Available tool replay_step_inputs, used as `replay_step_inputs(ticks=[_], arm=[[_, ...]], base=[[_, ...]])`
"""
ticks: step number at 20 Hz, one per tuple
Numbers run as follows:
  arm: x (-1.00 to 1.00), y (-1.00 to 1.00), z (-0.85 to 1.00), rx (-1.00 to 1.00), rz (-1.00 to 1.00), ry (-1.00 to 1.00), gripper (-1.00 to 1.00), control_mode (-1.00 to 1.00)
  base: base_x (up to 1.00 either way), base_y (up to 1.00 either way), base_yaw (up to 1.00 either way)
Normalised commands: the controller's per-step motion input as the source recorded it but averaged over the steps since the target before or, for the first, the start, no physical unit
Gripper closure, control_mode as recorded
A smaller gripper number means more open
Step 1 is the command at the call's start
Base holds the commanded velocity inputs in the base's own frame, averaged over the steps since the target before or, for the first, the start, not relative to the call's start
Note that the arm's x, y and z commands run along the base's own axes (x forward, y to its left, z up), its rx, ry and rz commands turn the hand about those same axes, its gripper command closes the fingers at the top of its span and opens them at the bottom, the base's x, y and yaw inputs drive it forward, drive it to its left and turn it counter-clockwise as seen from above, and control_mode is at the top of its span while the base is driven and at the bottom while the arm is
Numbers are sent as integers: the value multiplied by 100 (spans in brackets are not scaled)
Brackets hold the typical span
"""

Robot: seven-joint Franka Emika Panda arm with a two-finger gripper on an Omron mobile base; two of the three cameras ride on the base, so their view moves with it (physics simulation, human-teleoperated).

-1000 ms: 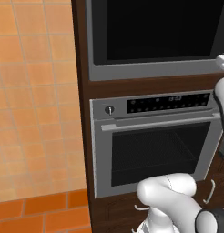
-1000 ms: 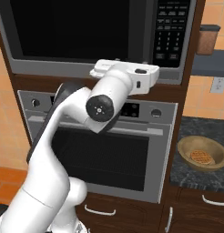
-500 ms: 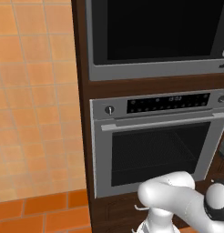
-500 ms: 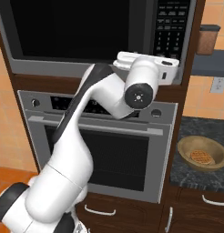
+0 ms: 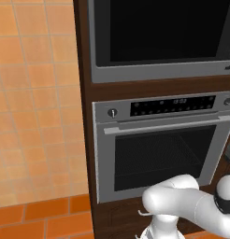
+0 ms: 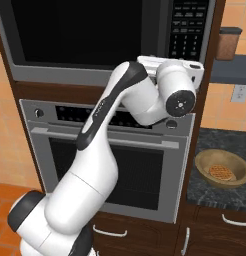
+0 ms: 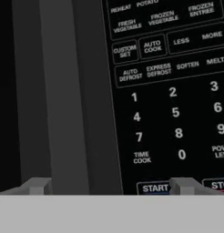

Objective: Open the microwave, place the bowl with waffle inside the microwave, then close the microwave door and turn it on.

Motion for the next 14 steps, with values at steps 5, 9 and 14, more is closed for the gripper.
replay_step_inputs(ticks=[5, 9, 14], arm=[[0, 25, 0, 0, 0, 0, -100, -100], [2, 24, 0, 0, 0, 0, -100, -100], [4, 0, 0, 0, 0, 0, -100, -100]], base=[[0, 0, 0], [0, 0, 0], [0, 0, 0]])
